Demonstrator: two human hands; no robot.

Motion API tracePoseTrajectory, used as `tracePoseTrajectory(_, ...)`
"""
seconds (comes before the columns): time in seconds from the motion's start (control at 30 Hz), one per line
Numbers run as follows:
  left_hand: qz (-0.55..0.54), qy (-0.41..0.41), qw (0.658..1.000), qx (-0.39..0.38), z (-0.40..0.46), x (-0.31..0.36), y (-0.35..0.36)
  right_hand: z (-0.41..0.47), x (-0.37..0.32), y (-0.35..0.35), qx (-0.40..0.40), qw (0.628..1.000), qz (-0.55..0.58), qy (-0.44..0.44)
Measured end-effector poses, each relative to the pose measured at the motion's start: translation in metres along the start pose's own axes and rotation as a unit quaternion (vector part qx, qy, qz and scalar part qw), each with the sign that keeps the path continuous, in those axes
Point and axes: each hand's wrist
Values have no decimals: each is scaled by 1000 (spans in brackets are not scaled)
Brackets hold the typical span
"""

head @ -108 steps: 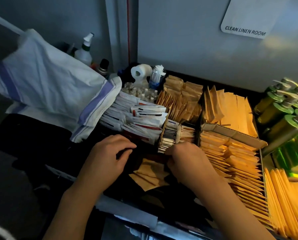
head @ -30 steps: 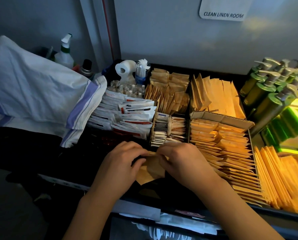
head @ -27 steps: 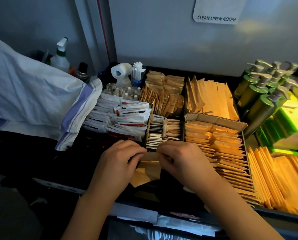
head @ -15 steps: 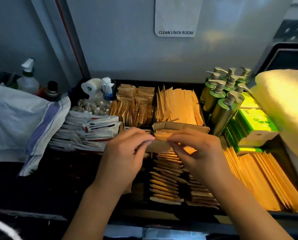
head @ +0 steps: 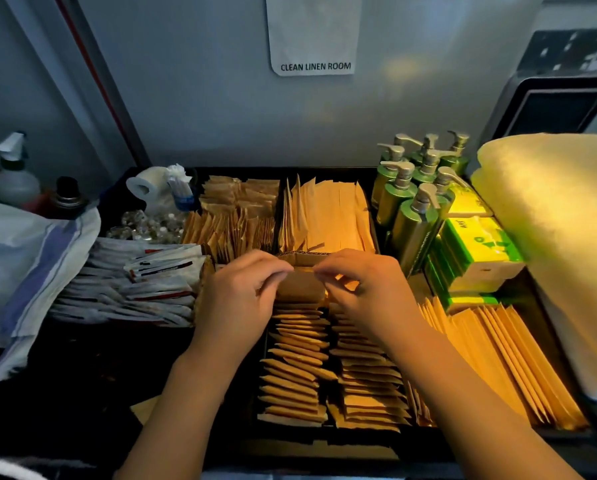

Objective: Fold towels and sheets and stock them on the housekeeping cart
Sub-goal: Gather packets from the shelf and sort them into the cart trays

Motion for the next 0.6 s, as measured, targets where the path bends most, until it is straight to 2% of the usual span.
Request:
tracePoseTrajectory(0.1,11,-23,999,-36,-7,-11,10,4,5,11,-84,995,-45,-8)
tracePoseTrajectory(0.2,24,-52,996,-66,-12,-17,18,7,7,19,-146,985,-87,21)
tracePoseTrajectory(0.37,37,-85,995,-34,-16,-21,21,6,8,21,-126,986,-103,22)
tracePoseTrajectory(0.5,77,-104,989,-75,-14,-24,27,13,9,30,-187,970,-150,29)
tracePoseTrajectory(0.6,84,-117,987,-75,-12,-22,30,15,9,33,-186,970,-152,29)
Point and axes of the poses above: each hand's wrist, its own z-axis towards the middle knuckle, its own y-axis out of the palm, x = y × z, and after that the axes turned 1 degree about x, right-handed
